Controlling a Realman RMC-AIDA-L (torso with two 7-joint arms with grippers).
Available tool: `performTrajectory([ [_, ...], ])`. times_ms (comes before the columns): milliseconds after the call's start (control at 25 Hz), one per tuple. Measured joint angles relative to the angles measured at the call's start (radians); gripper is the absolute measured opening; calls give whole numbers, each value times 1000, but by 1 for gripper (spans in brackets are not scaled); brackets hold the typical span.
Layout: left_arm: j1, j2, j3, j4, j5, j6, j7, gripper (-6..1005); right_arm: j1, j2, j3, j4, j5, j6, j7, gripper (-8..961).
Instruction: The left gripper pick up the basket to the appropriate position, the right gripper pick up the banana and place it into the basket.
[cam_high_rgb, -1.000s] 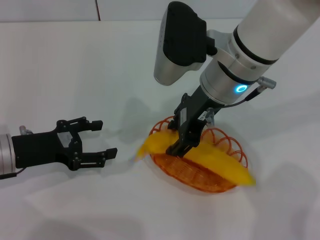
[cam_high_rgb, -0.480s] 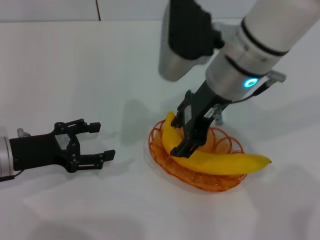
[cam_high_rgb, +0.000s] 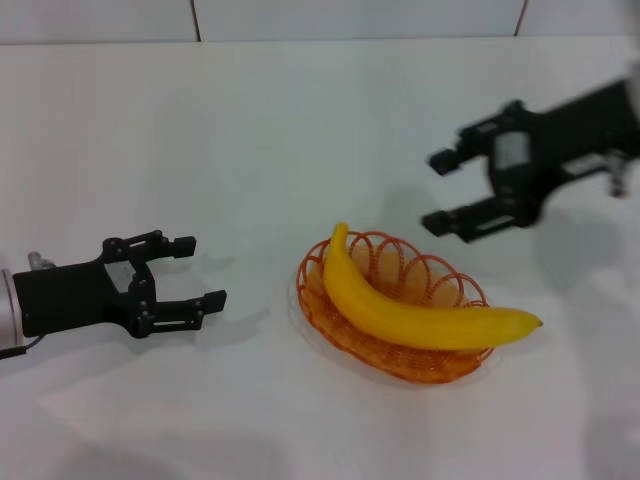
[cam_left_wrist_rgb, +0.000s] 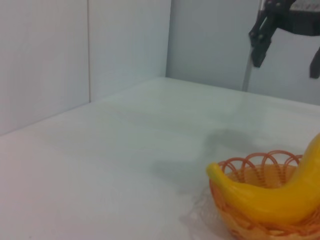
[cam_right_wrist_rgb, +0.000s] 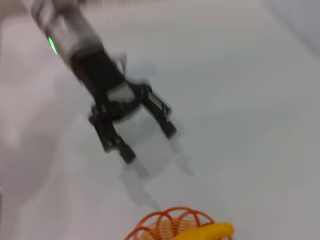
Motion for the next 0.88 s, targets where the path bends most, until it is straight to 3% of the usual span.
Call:
performTrajectory([
  [240,-1,0,0,1,-5,0,1,876,-84,-4,251,181,88,-128,-351,701],
  [480,-4,0,0,1,-4,10,1,876,-119,-19,396,337,49,-133,-627,699],
  [640,-7,0,8,1,-2,15,1,876,-122,-20,476,398,-34,-113,-705,699],
  [880,-5,1,17,8,6,80,13,876,-123,-25,515,464,-139,-93,-736,699],
])
